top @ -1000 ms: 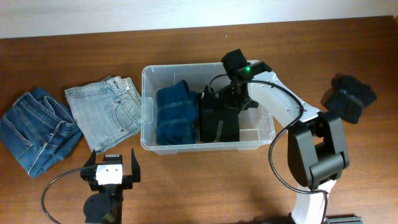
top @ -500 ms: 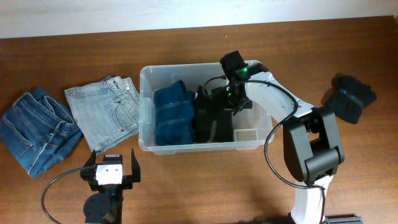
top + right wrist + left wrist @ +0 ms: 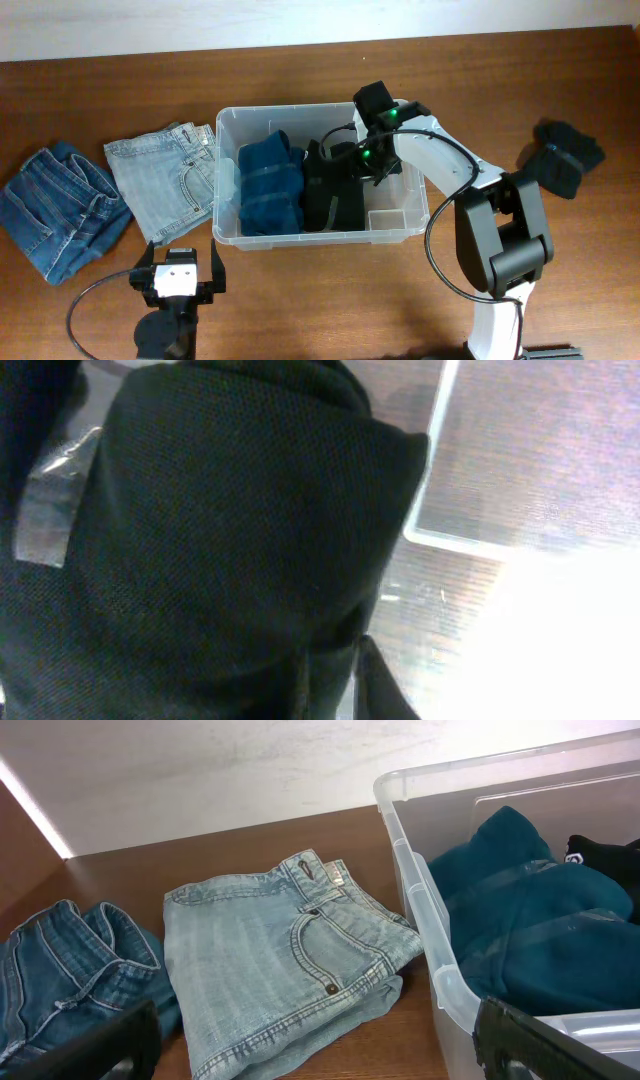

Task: Pack container
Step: 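Lower and press the black garment down, then open the right gripper, then move the right gripper back toward the remaining black clothes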

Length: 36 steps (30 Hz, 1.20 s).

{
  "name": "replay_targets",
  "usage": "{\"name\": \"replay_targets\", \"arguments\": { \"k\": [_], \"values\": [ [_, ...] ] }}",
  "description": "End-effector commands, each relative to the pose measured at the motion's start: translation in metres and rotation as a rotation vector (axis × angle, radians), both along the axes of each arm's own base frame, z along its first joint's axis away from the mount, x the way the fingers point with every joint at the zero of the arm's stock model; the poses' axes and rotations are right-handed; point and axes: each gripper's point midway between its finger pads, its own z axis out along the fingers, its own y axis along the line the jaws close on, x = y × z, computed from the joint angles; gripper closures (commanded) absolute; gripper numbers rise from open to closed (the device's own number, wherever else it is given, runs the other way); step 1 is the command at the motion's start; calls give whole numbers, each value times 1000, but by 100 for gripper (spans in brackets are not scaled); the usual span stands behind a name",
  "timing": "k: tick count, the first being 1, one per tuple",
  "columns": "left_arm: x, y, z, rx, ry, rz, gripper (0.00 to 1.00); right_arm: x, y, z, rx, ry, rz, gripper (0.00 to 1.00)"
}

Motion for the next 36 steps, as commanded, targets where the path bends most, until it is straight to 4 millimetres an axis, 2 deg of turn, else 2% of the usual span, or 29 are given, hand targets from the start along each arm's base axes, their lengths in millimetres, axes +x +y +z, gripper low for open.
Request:
{"name": "replay_targets", "arguments": {
  "k": [1, 6, 8, 11, 14, 19, 21, 22, 23, 28, 32, 36],
  "values": [
    [0, -1, 0, 10, -4, -8, 0, 22, 11, 44, 17, -125, 43, 86],
    [0, -1, 0, 10, -4, -8, 0, 29, 12, 99, 38, -191, 42, 85],
    [0, -1, 0, 10, -4, -8, 0, 27, 7, 122, 41, -200, 31, 85],
    [0, -1, 0, 10, -4, -8, 0, 30, -12, 147, 43, -216, -14, 85],
    [0, -1, 0, 10, -4, -8, 0, 35, -45, 167, 40, -234, -88, 84],
    [0, -1, 0, 10, -4, -8, 0, 39, -128, 182, 15, -221, -273, 76],
    [0, -1, 0, 10, -4, -8, 0, 38, -174, 182, 1, -209, -378, 73],
    [0, -1, 0, 10, -4, -8, 0, 34, -209, 180, -6, -197, -461, 73],
    [0, -1, 0, 10, -4, -8, 0, 31, -231, 179, -11, -190, -513, 71],
    [0, -1, 0, 10, -4, -8, 0, 10, -327, 176, -34, -193, -736, 67],
    [0, -1, 0, 10, -4, -8, 0, -10, -387, 170, -48, -194, -878, 61],
    [0, -1, 0, 10, -4, -8, 0, -23, -426, 153, -62, -174, -936, 59]
  ]
}}
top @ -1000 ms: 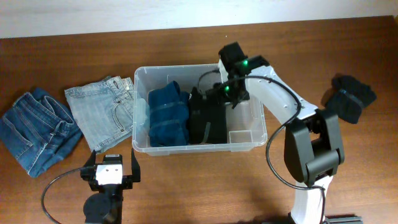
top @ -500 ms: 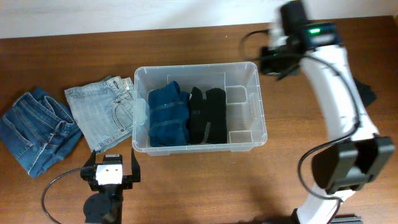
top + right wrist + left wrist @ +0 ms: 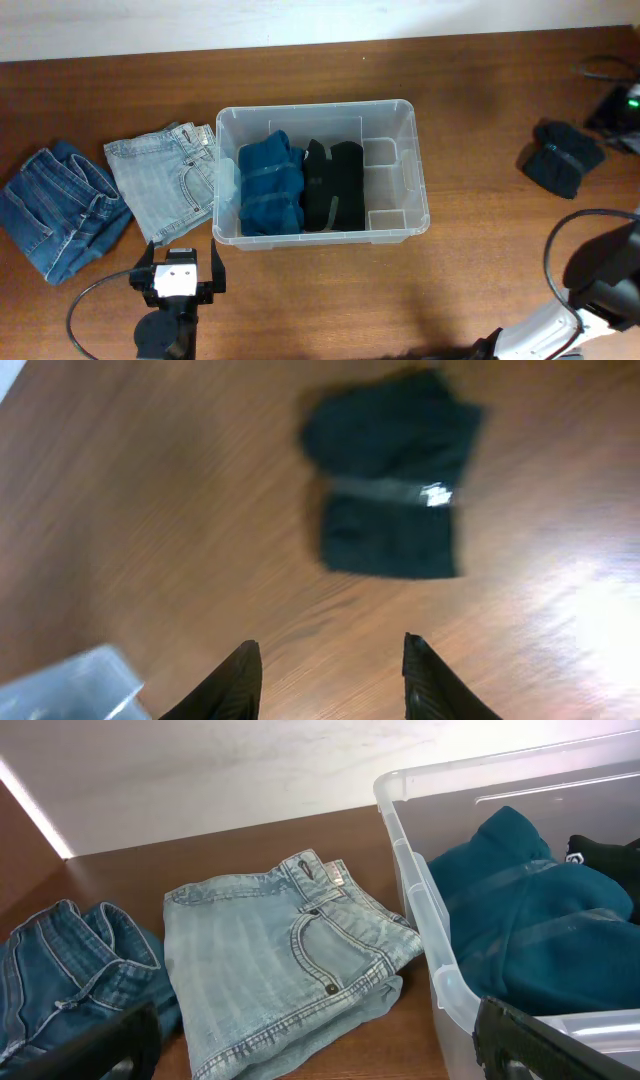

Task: Pack container
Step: 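Move the right gripper back toward the remaining black clothes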

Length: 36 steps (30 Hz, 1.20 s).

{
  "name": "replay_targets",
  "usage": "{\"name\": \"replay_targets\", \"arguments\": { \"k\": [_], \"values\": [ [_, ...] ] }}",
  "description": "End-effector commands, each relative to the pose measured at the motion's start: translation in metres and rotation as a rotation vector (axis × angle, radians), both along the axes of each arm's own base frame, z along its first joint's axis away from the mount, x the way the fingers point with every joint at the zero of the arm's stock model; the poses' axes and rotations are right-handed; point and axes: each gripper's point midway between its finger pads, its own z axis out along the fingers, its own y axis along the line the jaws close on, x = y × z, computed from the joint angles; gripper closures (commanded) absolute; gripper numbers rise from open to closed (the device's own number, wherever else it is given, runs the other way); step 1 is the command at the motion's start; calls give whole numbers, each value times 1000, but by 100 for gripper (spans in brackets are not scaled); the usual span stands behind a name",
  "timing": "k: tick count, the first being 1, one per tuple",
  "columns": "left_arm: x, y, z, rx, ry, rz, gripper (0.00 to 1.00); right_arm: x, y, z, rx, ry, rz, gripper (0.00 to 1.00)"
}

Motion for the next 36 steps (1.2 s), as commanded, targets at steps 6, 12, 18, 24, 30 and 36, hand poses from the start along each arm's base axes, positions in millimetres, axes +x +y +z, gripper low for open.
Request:
{"name": "replay_targets", "arguments": {
  "k": [6, 12, 18, 24, 30, 36],
  "values": [
    [0, -1, -1, 10, -4, -8, 0, 0, -49, -66, 50, 71, -22, 29],
    [0, -1, 0, 10, -4, -8, 0, 2, -56, -113, 91, 132, 7, 11],
    [0, -1, 0, 10, -4, -8, 0, 3, -49, -155, 181, 179, 16, 10],
    [0, -1, -1, 10, -4, -8, 0, 5, -29, -191, 324, 194, 31, 10],
    [0, -1, -1, 10, -4, -8, 0, 4, -25, -210, 351, 206, 50, 10],
    [0, -1, 0, 10, -4, -8, 0, 8, -21, -209, 370, 189, 61, 53]
  ]
}}
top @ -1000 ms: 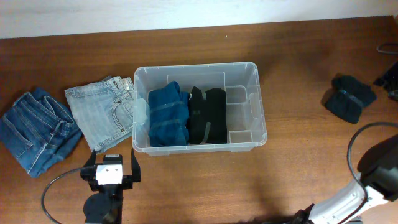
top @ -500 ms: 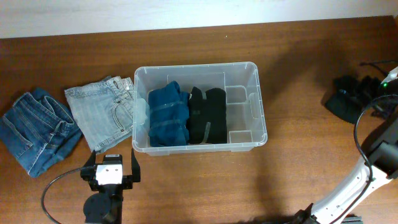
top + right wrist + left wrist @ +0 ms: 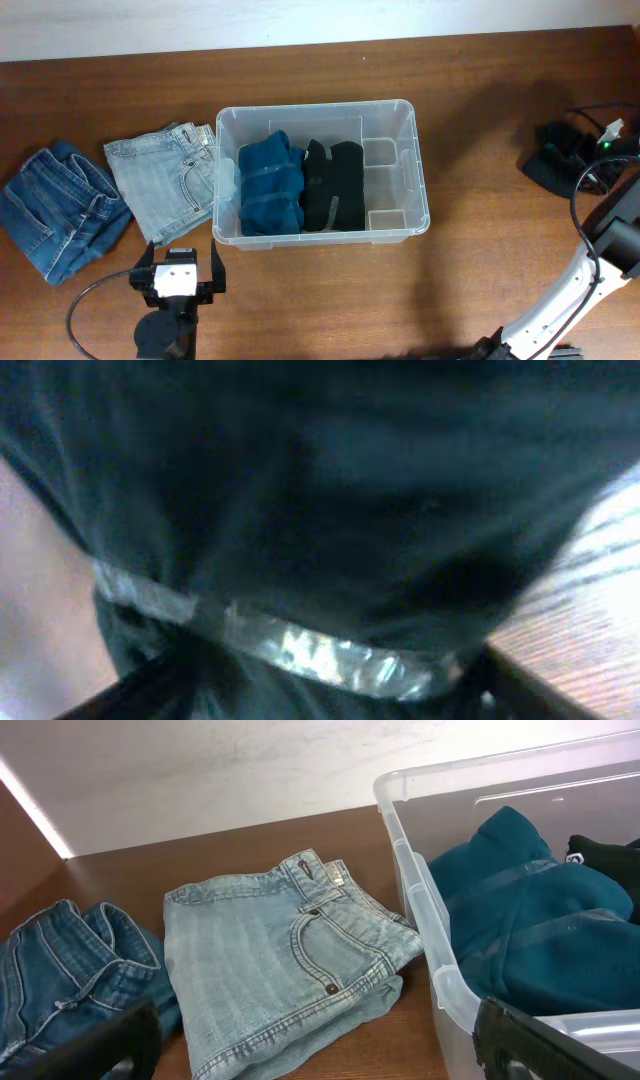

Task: Pack container
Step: 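Move the right gripper back toward the remaining black clothes, then grasp the last black folded garment with the right gripper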

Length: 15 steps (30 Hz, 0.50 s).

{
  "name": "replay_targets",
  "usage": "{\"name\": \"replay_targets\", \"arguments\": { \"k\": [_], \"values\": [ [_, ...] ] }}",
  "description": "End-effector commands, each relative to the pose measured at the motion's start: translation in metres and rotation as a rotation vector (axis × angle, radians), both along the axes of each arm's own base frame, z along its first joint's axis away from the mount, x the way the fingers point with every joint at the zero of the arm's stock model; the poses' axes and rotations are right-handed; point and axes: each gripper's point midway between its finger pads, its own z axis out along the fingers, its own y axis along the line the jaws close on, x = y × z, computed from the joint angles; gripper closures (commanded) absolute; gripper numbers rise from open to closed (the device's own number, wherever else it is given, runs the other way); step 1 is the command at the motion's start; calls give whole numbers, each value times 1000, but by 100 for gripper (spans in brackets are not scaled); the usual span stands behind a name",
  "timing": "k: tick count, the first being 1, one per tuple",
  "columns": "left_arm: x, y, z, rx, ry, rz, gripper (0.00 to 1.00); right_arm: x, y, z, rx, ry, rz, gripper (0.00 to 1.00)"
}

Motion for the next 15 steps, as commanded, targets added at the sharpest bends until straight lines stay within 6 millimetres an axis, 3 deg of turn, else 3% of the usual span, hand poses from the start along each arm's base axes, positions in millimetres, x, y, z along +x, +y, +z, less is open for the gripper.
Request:
{"name": "replay_targets", "arguments": {
  "k": [1, 3, 10, 15],
  "values": [
    [0, -1, 0, 10, -4, -8, 0, 0, 9, -19, 58, 7, 15, 60],
    [0, -1, 0, 10, -4, -8, 0, -1, 9, -19, 61, 11, 15, 71],
    [0, -1, 0, 10, -4, -8, 0, -5, 14, -14, 79, 22, 14, 82],
    [0, -1, 0, 10, -4, -8, 0, 10, 22, 27, 56, -68, 34, 86]
  ]
}}
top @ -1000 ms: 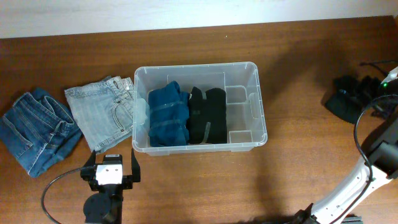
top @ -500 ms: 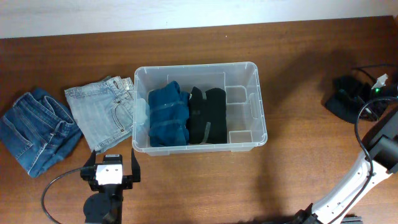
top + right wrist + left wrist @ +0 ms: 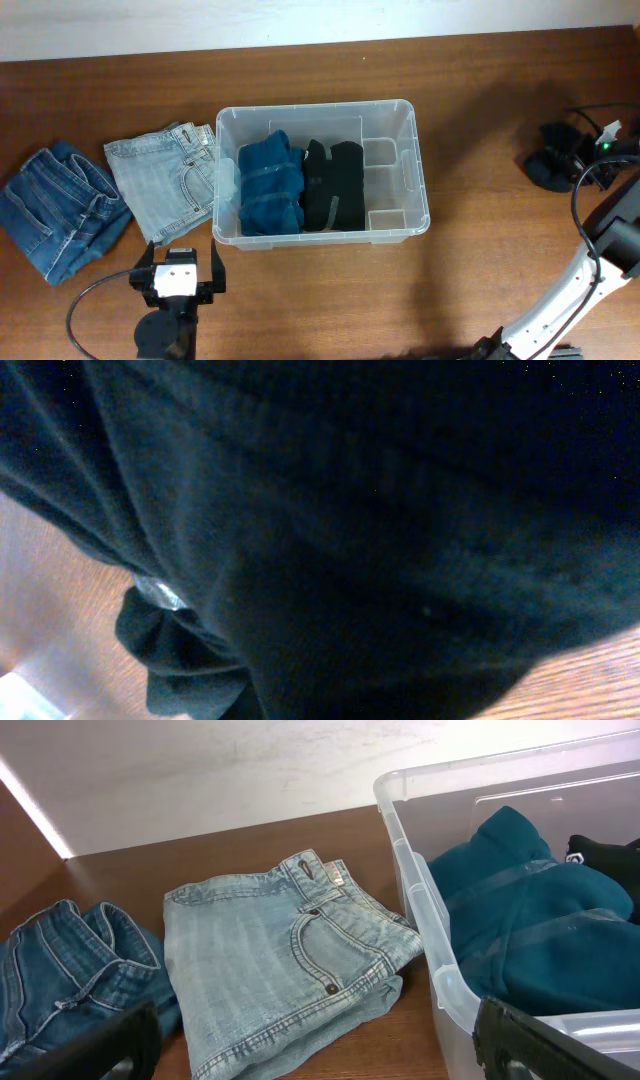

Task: Pack container
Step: 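Grasp the last black folded garment with the right gripper, then carry the black garment left into the container's right side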

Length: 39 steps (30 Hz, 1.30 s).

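The clear plastic container stands mid-table. A teal bundle and a black bundle lie side by side in it. At the far right, a third dark bundle sits bunched up on the table under my right gripper. Its cloth fills the right wrist view and hides the fingers; the bunching suggests the gripper is shut on it. My left gripper rests open near the table's front edge, facing the light jeans and the container wall.
Folded light-blue jeans lie just left of the container, with dark-blue jeans further left. The container's right part holds bare moulded compartments. A cable loops by the right arm.
The dark bundle at the far right looks smaller and more bunched under my right gripper. The right wrist view is closer into the cloth. The left arm and the container are unchanged.
My right gripper was first inside the container at the black bundle. It then stood open out over the far right of the table, looking at the dark bundle there. Then it was down against that bundle, which is now gathered. The left arm never moved.
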{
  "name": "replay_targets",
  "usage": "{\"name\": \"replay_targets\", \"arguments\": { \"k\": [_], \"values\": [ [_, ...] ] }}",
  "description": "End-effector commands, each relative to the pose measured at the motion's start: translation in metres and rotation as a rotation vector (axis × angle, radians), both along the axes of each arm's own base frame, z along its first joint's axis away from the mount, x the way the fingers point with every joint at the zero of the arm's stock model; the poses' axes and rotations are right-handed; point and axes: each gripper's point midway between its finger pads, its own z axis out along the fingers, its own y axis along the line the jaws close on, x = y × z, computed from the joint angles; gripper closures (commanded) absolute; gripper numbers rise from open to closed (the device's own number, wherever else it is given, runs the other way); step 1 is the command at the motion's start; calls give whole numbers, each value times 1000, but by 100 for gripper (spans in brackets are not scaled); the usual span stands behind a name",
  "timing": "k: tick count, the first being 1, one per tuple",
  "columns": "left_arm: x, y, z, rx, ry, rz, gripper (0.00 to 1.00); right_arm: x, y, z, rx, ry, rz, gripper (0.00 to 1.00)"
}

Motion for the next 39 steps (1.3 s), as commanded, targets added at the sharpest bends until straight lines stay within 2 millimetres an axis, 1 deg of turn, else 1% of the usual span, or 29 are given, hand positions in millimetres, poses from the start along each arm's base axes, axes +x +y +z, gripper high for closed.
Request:
{"name": "replay_targets", "arguments": {
  "k": [1, 3, 5, 6, 8, 9, 12, 14, 15, 18, 21, 24, 26, 27, 29, 30, 34, 36, 39],
  "values": [
    [0, -1, 0, 10, -4, -8, 0, 12, 14, 37, -24, -70, 39, 86],
    [0, -1, -1, 10, -4, -8, 0, 18, 20, 63, -59, -113, 59, 86],
    [0, -1, -1, 10, -4, -8, 0, 24, 31, 90, -94, -157, 87, 86],
    [0, -1, -1, 10, -4, -8, 0, 26, 38, 104, -109, -177, 104, 86],
    [0, -1, -1, 10, -4, -8, 0, 27, 59, 136, -134, -216, 145, 86],
    [0, -1, 0, 10, -4, -8, 0, 27, 68, 147, -141, -229, 162, 86],
    [0, -1, 0, 10, -4, -8, 0, 23, 110, 185, -160, -272, 250, 86],
    [0, -1, -1, 10, -4, -8, 0, 18, 144, 208, -176, -308, 344, 86],
    [0, -1, -1, 10, -4, -8, 0, 15, 160, 218, -180, -324, 381, 86],
    [0, -1, 0, 10, -4, -8, 0, 10, 208, 240, -187, -369, 492, 86],
    [0, -1, -1, 10, -4, -8, 0, 8, 257, 246, -168, -388, 611, 86],
    [0, -1, -1, 10, -4, -8, 0, 1, 304, 240, -137, -368, 729, 86],
    [0, -1, -1, 10, -4, -8, 0, -3, 325, 235, -138, -343, 762, 86],
    [0, -1, 0, 10, -4, -7, 0, -5, 333, 230, -159, -321, 764, 86],
    [0, -1, -1, 10, -4, -8, 0, -7, 339, 222, -225, -272, 751, 86],
    [0, -1, -1, 10, -4, -8, 0, -11, 346, 215, -270, -241, 762, 86],
    [0, -1, -1, 10, -4, -8, 0, -16, 371, 201, -274, -233, 820, 86],
    [0, -1, -1, 10, -4, -8, 0, -17, 377, 192, -269, -221, 809, 86],
    [0, -1, 0, 10, -4, -8, 0, -20, 381, 173, -256, -189, 788, 86]
  ]
}}
